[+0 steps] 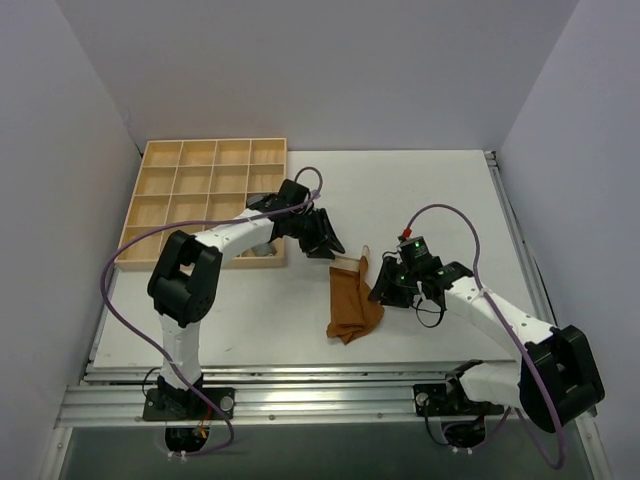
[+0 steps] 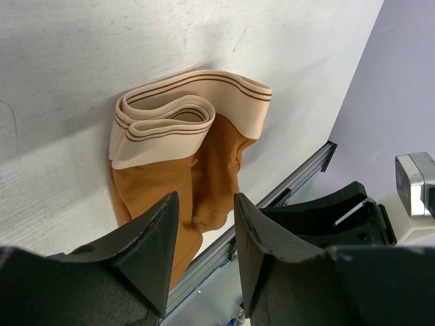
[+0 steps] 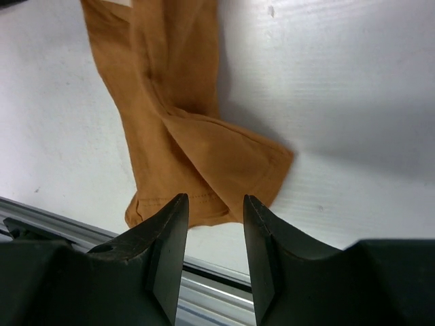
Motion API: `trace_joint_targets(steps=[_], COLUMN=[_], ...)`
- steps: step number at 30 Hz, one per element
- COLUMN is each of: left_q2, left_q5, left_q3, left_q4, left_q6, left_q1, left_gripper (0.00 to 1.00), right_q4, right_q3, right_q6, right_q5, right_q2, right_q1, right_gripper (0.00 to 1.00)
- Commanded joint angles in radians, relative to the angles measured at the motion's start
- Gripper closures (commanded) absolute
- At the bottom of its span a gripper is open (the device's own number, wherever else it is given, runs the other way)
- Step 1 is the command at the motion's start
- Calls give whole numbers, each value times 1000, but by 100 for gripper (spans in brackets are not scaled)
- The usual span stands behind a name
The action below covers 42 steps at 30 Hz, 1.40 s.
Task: Roll the underwear
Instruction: Fold the underwear
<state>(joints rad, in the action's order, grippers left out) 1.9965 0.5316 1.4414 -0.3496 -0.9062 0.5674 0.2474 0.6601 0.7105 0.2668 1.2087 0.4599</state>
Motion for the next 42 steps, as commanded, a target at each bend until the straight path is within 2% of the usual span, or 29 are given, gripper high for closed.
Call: trace_joint_targets(steps=[1,5,9,13,20,28,31,38,42], left_q2=[-2,19,15,18,4,18,34,59,53], left_q5=[11,-7,-19,-39,-70,-64,-68,-78,-88], left_q3=[89,175,146,82,17,-29,-23,-1,37], left_q4=[-35,-121,-135,-131,-137,-101,-107,-117,-130], left_q6=[30,69,78,85,121,128,138,148,156], left_q1=[-1,5,0,-1,0,-1,0,-1,-3], left_gripper=[53,53,53,54,58,59,60,60,60], right_q4=[-86,-178,-178,-163,-57,-74,-76,-85,-86], right_q3=[27,61,165,219,277,253,251,288,311], right_q6=[-26,-112,-233,-282,-296,-281,-270,-286,-275], right_q5=[-44,0,14,40,-26,-43,-70,-92,-110], right_q2=[24,110,239,344,331,347,362,448,439], right_q1=[0,-15,-53,-67,-98,-135,-141,-145,-155], right_gripper=[66,62,60,60,61,62,65,66,65])
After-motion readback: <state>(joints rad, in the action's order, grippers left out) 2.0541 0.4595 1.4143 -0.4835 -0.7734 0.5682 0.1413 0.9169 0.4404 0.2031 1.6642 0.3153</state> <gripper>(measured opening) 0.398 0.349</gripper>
